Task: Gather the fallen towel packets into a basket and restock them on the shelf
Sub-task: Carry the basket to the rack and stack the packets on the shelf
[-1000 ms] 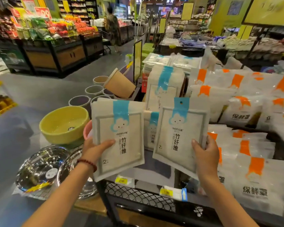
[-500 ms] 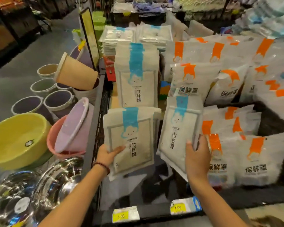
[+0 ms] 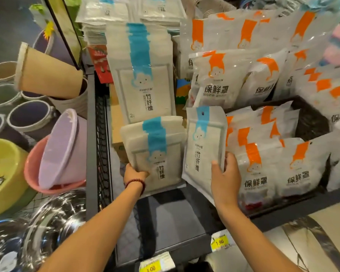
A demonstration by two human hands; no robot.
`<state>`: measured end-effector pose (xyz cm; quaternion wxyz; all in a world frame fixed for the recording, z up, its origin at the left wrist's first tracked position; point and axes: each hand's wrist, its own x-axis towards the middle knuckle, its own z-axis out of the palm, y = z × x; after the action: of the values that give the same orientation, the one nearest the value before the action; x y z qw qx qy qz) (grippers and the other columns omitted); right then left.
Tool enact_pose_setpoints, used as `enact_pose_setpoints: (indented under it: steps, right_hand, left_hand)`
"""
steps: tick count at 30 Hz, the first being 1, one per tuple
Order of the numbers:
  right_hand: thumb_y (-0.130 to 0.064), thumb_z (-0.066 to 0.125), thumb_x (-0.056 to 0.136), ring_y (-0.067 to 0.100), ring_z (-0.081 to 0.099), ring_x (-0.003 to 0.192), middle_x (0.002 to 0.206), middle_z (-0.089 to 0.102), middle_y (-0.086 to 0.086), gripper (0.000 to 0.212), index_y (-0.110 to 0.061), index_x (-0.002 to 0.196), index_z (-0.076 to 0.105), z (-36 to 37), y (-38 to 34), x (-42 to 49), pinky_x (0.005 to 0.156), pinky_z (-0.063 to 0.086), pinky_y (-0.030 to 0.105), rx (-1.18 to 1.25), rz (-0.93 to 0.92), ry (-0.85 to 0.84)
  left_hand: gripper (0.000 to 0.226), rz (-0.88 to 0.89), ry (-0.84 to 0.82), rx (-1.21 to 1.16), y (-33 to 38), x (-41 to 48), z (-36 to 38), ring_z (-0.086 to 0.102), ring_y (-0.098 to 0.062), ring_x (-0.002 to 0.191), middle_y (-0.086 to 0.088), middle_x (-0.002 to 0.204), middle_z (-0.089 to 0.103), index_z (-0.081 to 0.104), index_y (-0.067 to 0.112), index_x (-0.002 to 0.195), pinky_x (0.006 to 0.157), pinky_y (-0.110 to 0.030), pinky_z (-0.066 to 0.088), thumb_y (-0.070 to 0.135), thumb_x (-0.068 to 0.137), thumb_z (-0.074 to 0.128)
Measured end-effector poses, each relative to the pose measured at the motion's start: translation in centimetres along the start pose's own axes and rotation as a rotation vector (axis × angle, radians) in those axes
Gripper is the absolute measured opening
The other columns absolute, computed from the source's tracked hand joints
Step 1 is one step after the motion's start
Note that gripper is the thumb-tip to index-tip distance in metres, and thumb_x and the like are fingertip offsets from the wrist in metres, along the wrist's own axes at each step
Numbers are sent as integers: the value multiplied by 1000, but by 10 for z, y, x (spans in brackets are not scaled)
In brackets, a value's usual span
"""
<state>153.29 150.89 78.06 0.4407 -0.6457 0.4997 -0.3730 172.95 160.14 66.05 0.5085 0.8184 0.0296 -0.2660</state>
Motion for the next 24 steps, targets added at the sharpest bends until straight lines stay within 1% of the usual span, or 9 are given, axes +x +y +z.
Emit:
enact_pose_setpoints:
  steps: [3, 7, 9, 14, 16, 18, 20, 22, 24]
  right_hand:
    - [-11, 51, 95, 21, 57, 108, 117, 61, 5, 16, -18, 109, 53, -4, 2, -1, 61, 41, -4, -17, -9, 2]
    - [-12, 51, 95, 21, 58, 107, 115, 61, 5, 17, -15, 112, 54, -10, 3, -4, 64, 44, -2, 19, -19, 13]
    - [-12, 51, 95, 20, 58, 103, 113, 61, 5, 15, -18, 109, 53, -12, 1, -5, 60, 42, -3, 26, -36, 38]
    - [-15, 52, 95, 19, 58, 98, 108, 61, 5, 12, -17, 107, 52, -18, 2, -7, 58, 43, -1, 6, -51, 49]
    - [-15, 52, 95, 14, 59, 97, 105, 60, 0, 12, -19, 106, 51, -22, 2, -9, 59, 45, 1, 26, -64, 75]
    - [-14, 51, 95, -2, 59, 98, 105, 58, -8, 17, -24, 108, 49, -25, 0, -15, 61, 43, -2, 95, -92, 111]
    - [-10, 50, 95, -20, 52, 98, 110, 55, -17, 28, -23, 119, 46, -28, 1, -21, 65, 40, -5, 162, -128, 140]
    - [-6, 50, 95, -19, 53, 96, 116, 56, -12, 35, -15, 128, 44, -26, 8, -22, 70, 41, -3, 211, -115, 119]
    - [-3, 51, 94, -16, 55, 93, 118, 56, -4, 36, -11, 128, 45, -17, 14, -21, 73, 42, -2, 221, -79, 30]
  left_hand:
    - [52, 28, 16, 104, -5, 3, -1, 57, -35, 109, -17, 118, 61, 53, 9, 117, 89, -42, 48, 3, 71, 75]
    - [45, 189, 39, 153, 1, 2, -6, 57, -34, 109, -17, 115, 62, 54, 8, 115, 93, -43, 46, 5, 75, 74]
    - [43, 247, 56, 158, 6, 2, -6, 57, -34, 108, -18, 114, 62, 54, 5, 114, 92, -44, 47, 4, 75, 73]
    - [39, 258, 72, 219, 8, -2, -7, 58, -35, 105, -17, 110, 63, 54, 8, 109, 88, -45, 49, 11, 76, 74]
    - [40, 225, 46, 257, 10, -2, -10, 58, -35, 104, -15, 110, 61, 52, 9, 107, 87, -46, 50, 18, 76, 75]
    - [42, 192, 23, 272, 14, -3, -16, 59, -32, 101, -12, 108, 61, 51, 10, 106, 85, -44, 51, 22, 75, 76]
    - [42, 236, 15, 212, 22, -5, -27, 60, -25, 99, -6, 105, 62, 51, 13, 105, 83, -36, 49, 21, 74, 78]
    - [48, 384, 67, 205, 31, -10, -46, 57, -18, 99, -1, 106, 59, 53, 15, 110, 83, -30, 45, 22, 71, 80]
    - [55, 518, 167, 245, 36, -13, -71, 53, -18, 104, 1, 111, 57, 54, 13, 116, 87, -29, 43, 25, 70, 81]
